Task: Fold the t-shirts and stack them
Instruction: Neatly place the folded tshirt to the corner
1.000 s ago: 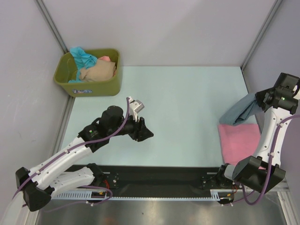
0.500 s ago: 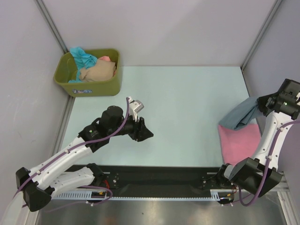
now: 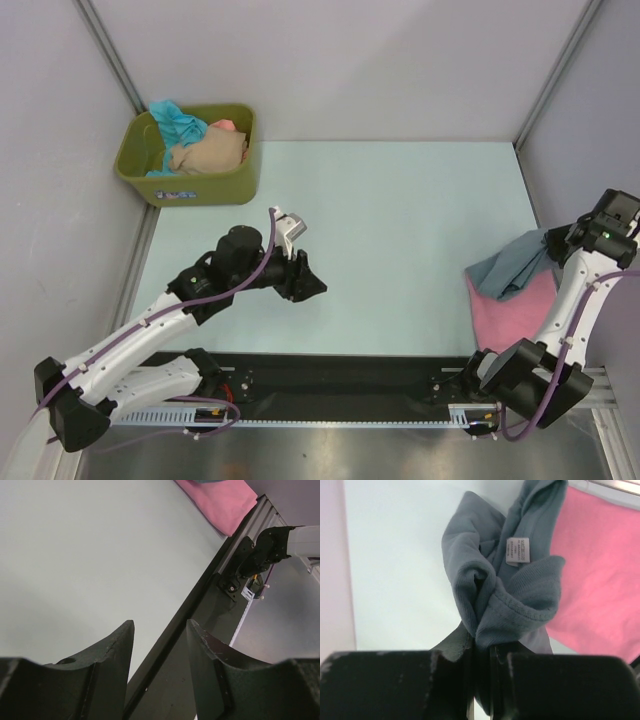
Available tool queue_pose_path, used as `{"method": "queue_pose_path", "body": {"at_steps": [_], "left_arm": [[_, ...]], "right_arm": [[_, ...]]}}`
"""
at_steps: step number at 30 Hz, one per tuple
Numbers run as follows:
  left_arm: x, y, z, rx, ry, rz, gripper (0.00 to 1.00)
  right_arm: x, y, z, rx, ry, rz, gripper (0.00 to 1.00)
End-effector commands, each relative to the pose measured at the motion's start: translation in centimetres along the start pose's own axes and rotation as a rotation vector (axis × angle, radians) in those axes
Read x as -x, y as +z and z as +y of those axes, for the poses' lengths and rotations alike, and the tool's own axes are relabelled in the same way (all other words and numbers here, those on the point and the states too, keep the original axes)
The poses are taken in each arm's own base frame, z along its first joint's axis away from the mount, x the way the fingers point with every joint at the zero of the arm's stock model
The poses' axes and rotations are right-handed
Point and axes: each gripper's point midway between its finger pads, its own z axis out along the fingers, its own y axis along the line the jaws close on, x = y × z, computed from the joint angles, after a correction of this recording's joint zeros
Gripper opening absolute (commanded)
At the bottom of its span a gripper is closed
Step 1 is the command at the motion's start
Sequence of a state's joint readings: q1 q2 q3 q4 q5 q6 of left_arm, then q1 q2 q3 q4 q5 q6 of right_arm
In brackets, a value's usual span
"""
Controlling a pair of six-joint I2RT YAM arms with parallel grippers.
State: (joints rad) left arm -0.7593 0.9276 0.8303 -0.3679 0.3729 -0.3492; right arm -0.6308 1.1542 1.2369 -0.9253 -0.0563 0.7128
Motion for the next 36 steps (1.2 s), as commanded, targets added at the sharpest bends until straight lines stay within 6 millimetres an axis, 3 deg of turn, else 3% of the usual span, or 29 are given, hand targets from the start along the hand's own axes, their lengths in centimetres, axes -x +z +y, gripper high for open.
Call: {"method": "queue_pose_path", "body": {"at_steps": [1, 5, 10, 14, 18, 20, 25, 31, 33, 35, 36], "left_arm": [[0.8, -0.3, -0.3, -0.019, 0.015, -0.035, 0.52], [0.4, -0.5, 0.0, -0.013, 0.013, -0.031, 0.52], [0.4, -0.6, 0.0, -0.009, 0.021, -0.029, 0.52], [0.3, -0.6, 0.2, -0.005, 0.022, -0.026, 0.52], [0.2, -0.6, 0.3, 0.001, 0.026, -0.020, 0.52], [0.1, -0.7, 0.3, 0.001, 0.030, -0.018, 0.52], [0.0, -0.6, 0.4, 0.002, 0.027, -0.017, 0.52], [0.3, -0.7, 0.3, -0.002, 0.029, -0.027, 0.52], [0.1, -0.6, 0.4, -0.003, 0.026, -0.025, 0.52], [0.1, -0.6, 0.5, -0.001, 0.025, -0.023, 0.52], [0.1, -0.7, 0.5, 0.000, 0.027, -0.022, 0.52]], "right_arm": [[-0.3, -0.4, -1.8, -0.039, -0.058, -0.026, 0.00], [-1.7, 0.7, -4.0, -0.084, -0.068, -0.003, 0.00], [-2.2, 1.5, -8.0, -0.207, -0.065, -0.031, 0.00], [-4.0, 2.6, -11.3, -0.291, -0.061, 0.006, 0.00], [-4.2, 2.6, -13.7, -0.385, -0.079, -0.011, 0.00], [-4.0, 2.6, -13.6, -0.380, -0.072, -0.014, 0.00], [-3.3, 2.0, -15.6, -0.513, -0.035, -0.037, 0.02], [-3.8, 1.7, -20.6, -0.732, 0.127, -0.028, 0.04], [-4.2, 2.1, -21.2, -0.754, 0.147, -0.021, 0.08], [-4.5, 2.2, -21.8, -0.794, 0.176, -0.020, 0.19], [-4.3, 1.8, -22.2, -0.820, 0.184, -0.039, 0.32]]}}
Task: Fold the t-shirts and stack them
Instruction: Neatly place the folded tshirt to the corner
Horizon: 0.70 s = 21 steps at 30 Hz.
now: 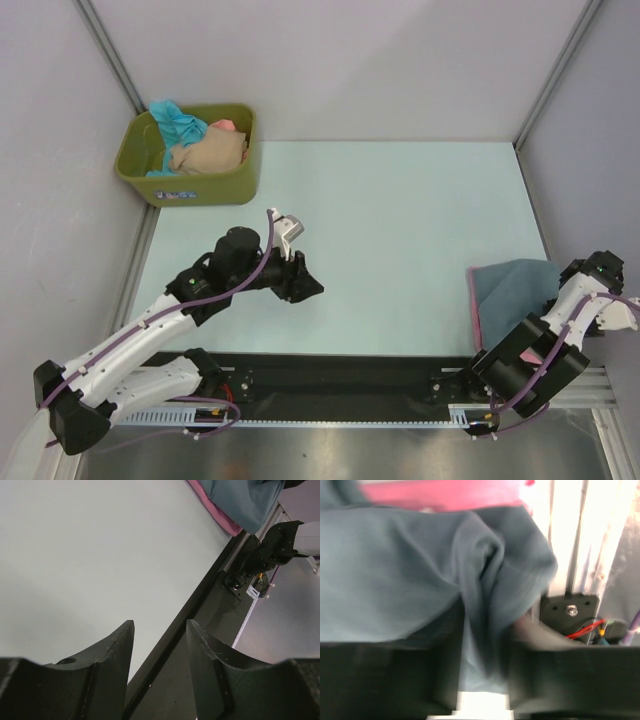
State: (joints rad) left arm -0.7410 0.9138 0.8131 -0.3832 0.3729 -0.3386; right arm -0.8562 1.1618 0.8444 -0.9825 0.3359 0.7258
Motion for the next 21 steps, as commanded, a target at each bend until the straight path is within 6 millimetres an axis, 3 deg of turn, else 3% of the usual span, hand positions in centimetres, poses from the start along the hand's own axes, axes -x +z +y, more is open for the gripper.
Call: {"method": "queue_pose_path", "body": {"at_steps": [1, 3, 4, 7, 9, 13, 17, 20, 21], "left_arm": [[0.6, -0.5, -0.1, -0.014, 0.033, -0.028, 0.52], [0.6, -0.5, -0.1, -0.011, 0.036, -0.028, 0.52], [0.6, -0.5, 0.0, -0.007, 0.035, -0.031, 0.52], [0.5, -0.5, 0.4, 0.000, 0.033, -0.027, 0.52], [0.6, -0.5, 0.5, 0.005, 0.037, -0.030, 0.51], [1.1, 0.1, 0.7, -0.011, 0.024, -0.033, 0.52], [1.8, 2.0, 0.3, -0.093, -0.005, -0.008, 0.52], [2.4, 5.2, 0.3, -0.158, -0.046, 0.013, 0.52], [2.3, 7.2, 0.5, -0.198, -0.079, 0.029, 0.52]], "right_arm": [[0.6, 0.1, -2.6, -0.134, 0.062, -0.048, 0.42], [0.9, -0.2, -3.4, -0.167, 0.102, -0.068, 0.48], [1.0, -0.5, -3.8, -0.174, 0.123, -0.086, 0.58], [2.1, -1.5, -4.3, -0.199, 0.174, -0.130, 0.71], [2.2, -2.0, -4.7, -0.222, 0.159, -0.118, 0.74], [2.5, -3.7, -4.2, -0.181, 0.166, -0.121, 0.77], [3.7, -5.1, -3.8, -0.141, 0.114, -0.163, 0.81], [3.7, -4.2, -1.6, -0.063, 0.046, -0.155, 0.79], [3.5, -3.7, -1.4, -0.070, 0.036, -0.145, 0.70]]}}
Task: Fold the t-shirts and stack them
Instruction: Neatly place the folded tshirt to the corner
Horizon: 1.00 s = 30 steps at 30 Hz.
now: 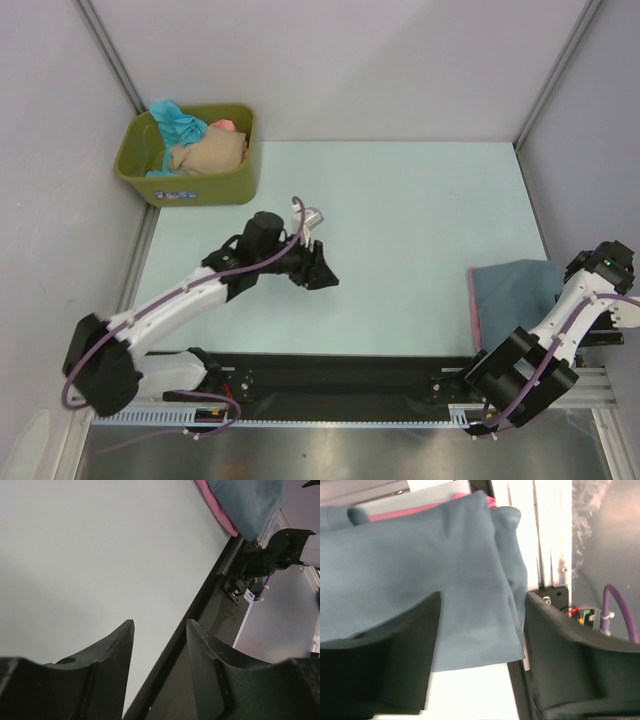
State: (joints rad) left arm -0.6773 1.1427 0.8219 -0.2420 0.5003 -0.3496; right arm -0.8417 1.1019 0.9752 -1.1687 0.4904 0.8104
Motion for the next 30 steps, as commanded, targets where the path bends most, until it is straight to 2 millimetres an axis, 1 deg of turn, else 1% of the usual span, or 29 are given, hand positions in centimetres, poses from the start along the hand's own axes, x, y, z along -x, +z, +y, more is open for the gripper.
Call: {"method": "queue_pose_path", "body": {"at_steps": [1, 2, 3, 4, 5, 6, 7, 8, 9, 10, 11, 12, 14, 15, 16, 17, 18, 19, 20, 21, 22, 23, 24, 25, 27, 28, 29, 30], "left_arm": [[2.7, 3.6, -1.4, -0.158, -0.019, -0.033, 0.52], [4.1, 4.5, -1.7, -0.178, -0.011, -0.061, 0.52], [4.9, 5.7, -2.3, -0.214, -0.010, -0.074, 0.50], [4.4, 7.7, -1.4, -0.212, -0.038, -0.039, 0.49], [6.1, 8.7, -2.1, -0.238, -0.024, -0.056, 0.48], [6.5, 9.7, -2.8, -0.257, -0.028, -0.049, 0.46], [6.1, 11.5, -2.3, -0.255, -0.047, -0.022, 0.46], [8.1, 12.0, -3.4, -0.276, -0.030, -0.053, 0.45], [8.5, 12.8, -4.3, -0.295, -0.033, -0.057, 0.45], [9.5, 14.1, -4.7, -0.309, -0.031, -0.064, 0.45], [9.8, 14.7, -5.2, -0.322, -0.037, -0.065, 0.45], [10.0, 15.6, -6.1, -0.352, -0.058, -0.068, 0.45], [10.3, 17.7, -6.6, -0.394, -0.091, -0.061, 0.45], [10.6, 18.4, -7.6, -0.429, -0.116, -0.069, 0.45], [11.5, 18.8, -8.5, -0.456, -0.113, -0.086, 0.45], [10.5, 20.7, -7.8, -0.450, -0.139, -0.061, 0.45], [10.3, 21.5, -8.4, -0.458, -0.159, -0.049, 0.45], [11.1, 22.1, -9.2, -0.479, -0.156, -0.061, 0.45], [11.3, 22.8, -9.5, -0.487, -0.164, -0.067, 0.45], [10.2, 24.5, -9.6, -0.490, -0.192, -0.044, 0.45], [11.7, 24.7, -10.8, -0.516, -0.178, -0.069, 0.45], [11.3, 25.5, -11.5, -0.522, -0.183, -0.047, 0.46], [10.5, 27.0, -11.0, -0.511, -0.194, -0.027, 0.46], [12.1, 27.0, -12.2, -0.530, -0.176, -0.052, 0.47], [11.8, 28.4, -11.5, -0.483, -0.173, -0.044, 0.48], [12.5, 28.5, -11.7, -0.474, -0.158, -0.062, 0.49], [12.1, 29.0, -11.2, -0.445, -0.139, -0.050, 0.50], [11.6, 29.9, -10.3, -0.408, -0.137, -0.048, 0.50]], "right_arm": [[0.5, 0.5, 1.5, 0.031, -0.032, -0.021, 0.63], [0.0, 1.0, 1.7, 0.030, -0.027, -0.007, 0.55], [-0.3, 1.3, 2.0, 0.031, 0.003, -0.003, 0.32], [-0.7, 1.5, 2.3, 0.035, 0.010, -0.003, 0.22], [-0.9, 1.9, 2.7, 0.048, 0.030, -0.006, 0.15], [-1.7, 2.6, 2.4, 0.023, 0.057, 0.006, 0.07], [-1.9, 3.0, 2.0, -0.004, 0.070, 0.007, 0.05], [-1.9, 3.5, 1.9, -0.018, 0.070, -0.002, 0.03], [-2.4, 4.1, 1.5, -0.045, 0.071, -0.003, 0.00], [-2.9, 4.7, 1.1, -0.081, 0.064, 0.007, 0.00], [-2.8, 5.0, 0.4, -0.126, 0.071, -0.010, 0.00], [-3.3, 5.5, -0.5, -0.176, 0.106, -0.011, 0.00], [-3.7, 6.4, -2.5, -0.287, 0.126, -0.020, 0.00], [-4.0, 6.8, -3.0, -0.314, 0.138, -0.010, 0.00], [-4.3, 7.3, -3.2, -0.330, 0.148, -0.004, 0.00], [-4.4, 7.9, -3.6, -0.365, 0.137, -0.001, 0.00], [-4.3, 8.2, -4.1, -0.391, 0.145, 0.000, 0.00], [-4.2, 8.7, -4.0, -0.393, 0.152, -0.008, 0.00], [-4.2, 9.1, -4.0, -0.401, 0.131, -0.012, 0.00], [-4.3, 9.6, -4.1, -0.416, 0.124, -0.012, 0.00], [-4.4, 10.1, -3.8, -0.413, 0.121, -0.014, 0.00], [-4.0, 10.2, -3.5, -0.411, 0.107, -0.020, 0.00], [-4.1, 10.2, -3.2, -0.418, 0.083, -0.024, 0.00], [-3.8, 10.0, -3.1, -0.424, 0.075, -0.025, 0.00], [-1.9, 8.9, -2.9, -0.405, 0.069, -0.073, 0.00], [-1.3, 8.4, -2.9, -0.393, 0.058, -0.090, 0.00], [-0.5, 7.9, -2.7, -0.369, 0.069, -0.115, 0.00], [0.3, 7.2, -2.5, -0.331, 0.072, -0.136, 0.00]]}}
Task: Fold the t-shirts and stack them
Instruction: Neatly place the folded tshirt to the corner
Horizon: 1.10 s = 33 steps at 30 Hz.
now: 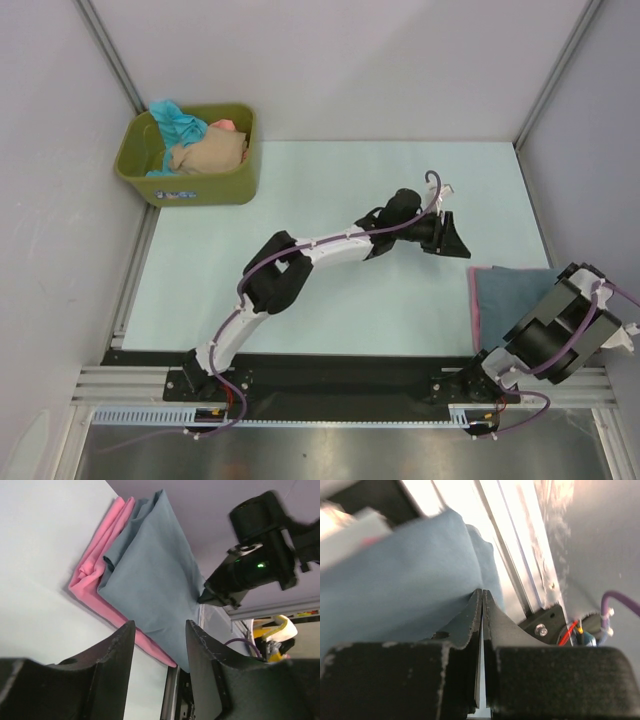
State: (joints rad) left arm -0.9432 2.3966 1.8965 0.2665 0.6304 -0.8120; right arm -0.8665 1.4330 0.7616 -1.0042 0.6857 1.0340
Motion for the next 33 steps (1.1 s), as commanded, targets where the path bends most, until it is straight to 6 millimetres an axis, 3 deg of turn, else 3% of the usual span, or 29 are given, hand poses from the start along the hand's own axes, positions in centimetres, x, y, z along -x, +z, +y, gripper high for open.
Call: {"method": "queue_pose_path", "body": {"at_steps": [1, 4, 7, 10, 16, 17, 20, 21, 23, 28, 33], "left_arm": [[3.3, 0.6, -1.4, 0.034, 0.089, -0.065, 0.51], [1.9, 1.1, 0.9, 0.092, 0.077, -0.039, 0.52], [0.4, 2.1, 1.8, 0.110, 0.046, -0.025, 0.52], [-0.7, 3.4, 1.1, 0.097, 0.030, -0.029, 0.51], [-2.4, 5.2, 1.8, 0.113, -0.026, -0.039, 0.49], [-2.1, 5.1, 1.4, 0.117, -0.014, -0.048, 0.49], [-1.3, 4.5, 1.0, 0.149, 0.008, -0.071, 0.49], [-0.8, 4.0, 0.4, 0.156, 0.011, -0.081, 0.49], [-0.2, 3.4, -0.2, 0.161, 0.034, -0.091, 0.49], [-0.2, 2.9, -3.0, 0.084, 0.061, -0.065, 0.48], [-3.3, 4.3, -5.9, -0.016, 0.049, 0.001, 0.46]], "right_arm": [[4.7, -2.1, -0.1, 0.073, 0.085, -0.142, 0.00], [5.6, -2.3, -0.2, 0.071, 0.094, -0.140, 0.05], [6.2, -2.1, 0.1, 0.040, 0.077, -0.151, 0.06], [6.6, -1.8, 0.6, 0.039, 0.060, -0.168, 0.06], [6.2, 0.4, 1.2, -0.022, 0.005, -0.143, 0.04], [5.8, 1.4, 1.4, -0.060, -0.022, -0.104, 0.03], [5.5, 2.1, 1.8, -0.132, -0.108, -0.098, 0.00], [4.3, 2.5, 0.8, -0.206, -0.144, -0.061, 0.00], [3.2, 2.5, 1.3, -0.192, -0.169, -0.039, 0.00], [4.5, 0.0, 2.3, -0.080, -0.127, -0.119, 0.00], [7.5, -3.0, 2.7, -0.018, -0.163, -0.244, 0.00]]}}
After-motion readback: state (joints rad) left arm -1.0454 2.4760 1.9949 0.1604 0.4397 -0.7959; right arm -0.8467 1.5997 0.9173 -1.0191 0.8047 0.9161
